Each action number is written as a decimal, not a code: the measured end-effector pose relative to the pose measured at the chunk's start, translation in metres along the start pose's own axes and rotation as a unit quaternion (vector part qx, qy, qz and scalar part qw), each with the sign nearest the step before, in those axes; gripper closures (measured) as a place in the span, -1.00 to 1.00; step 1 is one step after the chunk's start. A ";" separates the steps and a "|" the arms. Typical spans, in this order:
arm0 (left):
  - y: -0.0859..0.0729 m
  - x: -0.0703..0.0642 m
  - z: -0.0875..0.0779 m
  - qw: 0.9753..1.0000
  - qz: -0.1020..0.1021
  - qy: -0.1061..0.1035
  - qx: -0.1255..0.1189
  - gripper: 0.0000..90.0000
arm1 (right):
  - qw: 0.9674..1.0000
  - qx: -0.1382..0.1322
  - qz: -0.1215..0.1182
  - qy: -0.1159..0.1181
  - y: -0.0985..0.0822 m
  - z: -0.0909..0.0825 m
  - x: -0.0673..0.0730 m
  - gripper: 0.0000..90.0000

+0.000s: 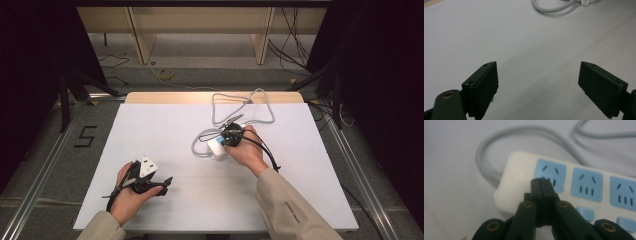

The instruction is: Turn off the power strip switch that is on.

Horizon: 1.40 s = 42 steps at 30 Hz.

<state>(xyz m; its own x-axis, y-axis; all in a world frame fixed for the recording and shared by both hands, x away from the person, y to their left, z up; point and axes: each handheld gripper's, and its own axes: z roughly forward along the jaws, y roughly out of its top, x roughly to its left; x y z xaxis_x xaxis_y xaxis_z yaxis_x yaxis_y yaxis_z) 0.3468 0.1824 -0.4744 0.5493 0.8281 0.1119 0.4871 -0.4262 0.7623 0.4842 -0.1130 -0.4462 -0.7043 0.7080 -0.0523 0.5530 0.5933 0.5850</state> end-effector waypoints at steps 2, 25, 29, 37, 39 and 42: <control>0.000 0.000 0.000 1.000 -0.001 0.000 0.000 -0.64 | 1.000 0.004 -0.005 -0.003 0.000 -0.002 0.000 1.00; 0.000 -0.001 0.000 1.000 0.001 0.000 0.001 -0.64 | 1.000 -0.006 -0.010 -0.003 -0.017 -0.028 -0.003 1.00; 0.000 -0.001 0.000 1.000 0.000 0.000 0.001 -0.64 | 1.000 -0.006 -0.014 -0.004 -0.023 -0.034 -0.004 1.00; 0.000 -0.002 0.001 1.000 0.001 -0.001 0.001 -0.64 | 1.000 -0.010 -0.014 0.000 -0.037 -0.042 -0.007 1.00; 0.000 -0.002 0.001 1.000 0.002 -0.001 0.002 -0.64 | 1.000 -0.012 -0.013 -0.001 -0.041 -0.044 -0.007 1.00; 0.000 -0.002 0.001 1.000 0.001 0.000 0.001 -0.64 | 1.000 -0.015 -0.011 0.000 -0.045 -0.046 -0.007 1.00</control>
<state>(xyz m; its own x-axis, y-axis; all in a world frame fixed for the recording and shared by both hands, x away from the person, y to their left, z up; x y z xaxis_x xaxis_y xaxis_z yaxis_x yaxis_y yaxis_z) 0.3461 0.1804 -0.4752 0.5512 0.8266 0.1133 0.4875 -0.4293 0.7602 0.4440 -0.1621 -0.4348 -0.7159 0.6951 -0.0651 0.5243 0.5968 0.6074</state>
